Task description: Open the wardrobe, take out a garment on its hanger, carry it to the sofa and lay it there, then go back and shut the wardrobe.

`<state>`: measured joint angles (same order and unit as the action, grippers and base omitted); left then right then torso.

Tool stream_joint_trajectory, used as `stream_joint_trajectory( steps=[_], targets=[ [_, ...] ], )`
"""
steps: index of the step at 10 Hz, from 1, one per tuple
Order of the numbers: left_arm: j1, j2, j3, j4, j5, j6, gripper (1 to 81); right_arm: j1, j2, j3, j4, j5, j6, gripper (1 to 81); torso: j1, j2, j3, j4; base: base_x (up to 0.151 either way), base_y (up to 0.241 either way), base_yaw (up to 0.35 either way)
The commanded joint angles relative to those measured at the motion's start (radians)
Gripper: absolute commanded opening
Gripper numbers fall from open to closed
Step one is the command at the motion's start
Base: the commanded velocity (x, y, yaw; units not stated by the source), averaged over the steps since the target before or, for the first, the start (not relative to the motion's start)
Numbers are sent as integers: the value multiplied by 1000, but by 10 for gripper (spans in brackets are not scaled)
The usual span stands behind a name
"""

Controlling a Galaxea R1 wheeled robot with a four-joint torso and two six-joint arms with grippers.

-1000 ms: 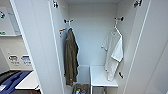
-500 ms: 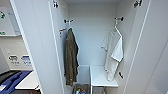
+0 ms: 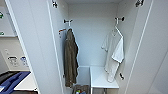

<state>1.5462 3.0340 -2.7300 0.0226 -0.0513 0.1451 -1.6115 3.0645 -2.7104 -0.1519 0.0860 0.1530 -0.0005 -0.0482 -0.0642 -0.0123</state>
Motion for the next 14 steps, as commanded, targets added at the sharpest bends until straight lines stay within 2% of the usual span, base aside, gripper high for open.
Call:
stream_joint_trajectory(
  steps=[1,14],
  targets=[
    [-45,-3,4,2,54,7,811,41,9,0,8,-51,-4,811,1,0,0,0,72,0,0],
    [-42,-1,6,2,54,7,811,40,13,2,6,-52,-4,811,1,0,0,0,77,-5,0]
  ],
)
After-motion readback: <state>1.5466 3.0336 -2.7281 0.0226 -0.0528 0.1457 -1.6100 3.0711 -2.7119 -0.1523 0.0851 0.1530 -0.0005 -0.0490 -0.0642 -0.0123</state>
